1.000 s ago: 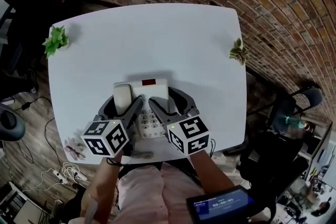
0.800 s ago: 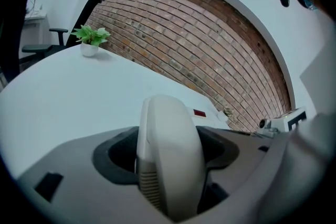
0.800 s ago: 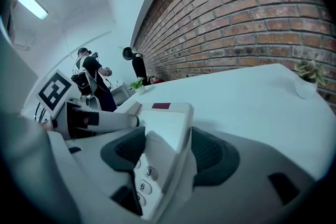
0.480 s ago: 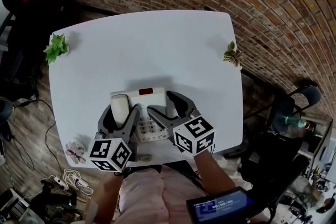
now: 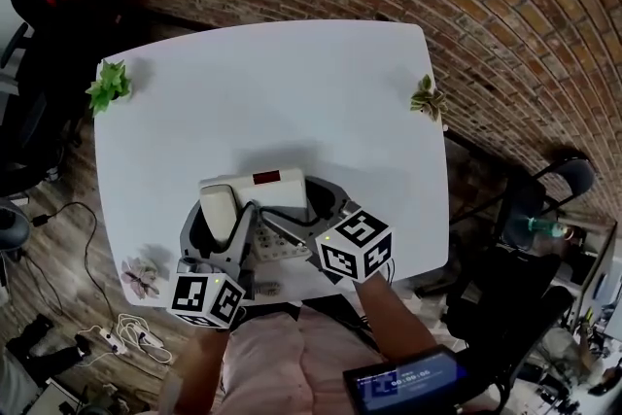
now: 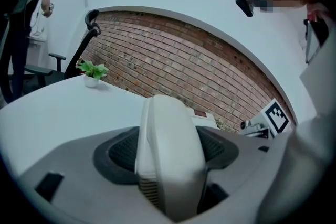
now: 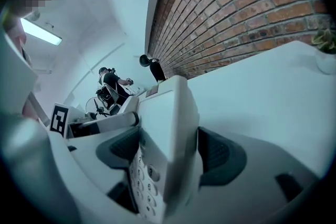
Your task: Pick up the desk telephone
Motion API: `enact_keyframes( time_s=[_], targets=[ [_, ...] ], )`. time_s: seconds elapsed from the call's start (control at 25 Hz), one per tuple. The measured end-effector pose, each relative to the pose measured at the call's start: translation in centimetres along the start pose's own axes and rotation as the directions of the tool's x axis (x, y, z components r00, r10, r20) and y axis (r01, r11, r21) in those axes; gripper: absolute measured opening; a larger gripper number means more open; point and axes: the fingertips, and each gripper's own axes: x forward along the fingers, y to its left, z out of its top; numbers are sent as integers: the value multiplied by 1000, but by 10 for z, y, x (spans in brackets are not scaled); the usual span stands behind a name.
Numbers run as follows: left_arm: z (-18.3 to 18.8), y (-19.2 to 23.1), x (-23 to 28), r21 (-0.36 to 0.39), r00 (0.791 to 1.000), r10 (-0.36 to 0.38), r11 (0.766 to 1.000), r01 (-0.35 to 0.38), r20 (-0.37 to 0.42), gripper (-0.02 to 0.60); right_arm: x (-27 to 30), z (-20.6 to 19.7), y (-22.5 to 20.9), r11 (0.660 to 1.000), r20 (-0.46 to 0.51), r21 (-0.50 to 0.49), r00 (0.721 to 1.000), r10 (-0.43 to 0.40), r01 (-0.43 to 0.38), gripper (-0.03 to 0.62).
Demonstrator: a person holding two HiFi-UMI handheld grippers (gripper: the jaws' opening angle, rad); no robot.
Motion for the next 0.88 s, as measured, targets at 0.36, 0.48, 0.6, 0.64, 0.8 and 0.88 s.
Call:
enact_keyframes(
  time_s=[0.36,0.48,0.6,0.64,0.8,0.88],
  targets=[
    [5,-7,-14,38,997,-20,999,17,73,324,3,-3,12,996,-2,0,996,88,-88,393],
    [5,-7,-16,51,997,-17,999,13,82,325,2,-3,15,993,13,-11,993,116,-116,372],
    [3,-11,-17,79,996,-58,995,53,66,338,-1,-3,16,990,42,-17,989,143,-143,349],
    [1,-12,-16,79,995,-82,994,77,52,356,-2,-4,16,989,49,-19,987,150,-150,343],
    [-12,-9,-22,-22,982,-190,982,190,-11,430,-3,-5,20,983,60,-48,982,181,-178,334],
    [-20,-7,-26,-69,969,-243,968,240,-34,442,-3,-4,23,980,63,-61,979,191,-188,333]
  ],
)
